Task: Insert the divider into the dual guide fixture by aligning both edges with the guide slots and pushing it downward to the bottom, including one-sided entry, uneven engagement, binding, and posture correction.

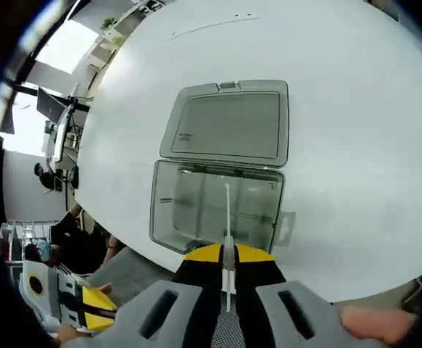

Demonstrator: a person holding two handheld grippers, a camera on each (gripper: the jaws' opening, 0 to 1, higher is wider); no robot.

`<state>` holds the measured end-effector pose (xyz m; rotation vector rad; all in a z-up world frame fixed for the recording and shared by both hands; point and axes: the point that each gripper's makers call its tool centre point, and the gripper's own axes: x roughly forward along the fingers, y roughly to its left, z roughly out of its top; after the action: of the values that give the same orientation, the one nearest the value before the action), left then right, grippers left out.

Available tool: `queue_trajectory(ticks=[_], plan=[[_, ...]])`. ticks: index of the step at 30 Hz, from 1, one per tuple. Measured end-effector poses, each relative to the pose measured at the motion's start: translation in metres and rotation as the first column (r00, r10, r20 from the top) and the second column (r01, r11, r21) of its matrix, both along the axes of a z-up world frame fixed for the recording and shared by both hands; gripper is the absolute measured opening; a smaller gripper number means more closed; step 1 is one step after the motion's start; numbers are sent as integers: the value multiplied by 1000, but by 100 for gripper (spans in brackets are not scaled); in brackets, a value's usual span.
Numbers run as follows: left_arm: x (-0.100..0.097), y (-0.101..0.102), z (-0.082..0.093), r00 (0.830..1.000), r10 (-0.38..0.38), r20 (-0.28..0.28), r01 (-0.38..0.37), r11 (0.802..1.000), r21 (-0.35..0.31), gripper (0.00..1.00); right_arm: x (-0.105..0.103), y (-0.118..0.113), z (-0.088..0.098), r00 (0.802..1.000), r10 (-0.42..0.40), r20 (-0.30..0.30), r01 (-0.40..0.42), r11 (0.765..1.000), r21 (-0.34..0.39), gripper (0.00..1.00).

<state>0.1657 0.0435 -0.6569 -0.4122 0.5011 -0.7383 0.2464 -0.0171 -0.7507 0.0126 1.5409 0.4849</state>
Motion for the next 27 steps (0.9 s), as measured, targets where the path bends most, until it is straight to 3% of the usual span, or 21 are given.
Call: queue_trajectory(ticks=[7,27], plan=[[0,2,-3,1000,7,-1,-7,1000,-1,1,-1,6,4,999,-40,-9,40,999,9,0],[1,5,-9,1000,11,-4,-11,1000,10,1,10,5,-10,994,-96,-51,94,995,-45,0]])
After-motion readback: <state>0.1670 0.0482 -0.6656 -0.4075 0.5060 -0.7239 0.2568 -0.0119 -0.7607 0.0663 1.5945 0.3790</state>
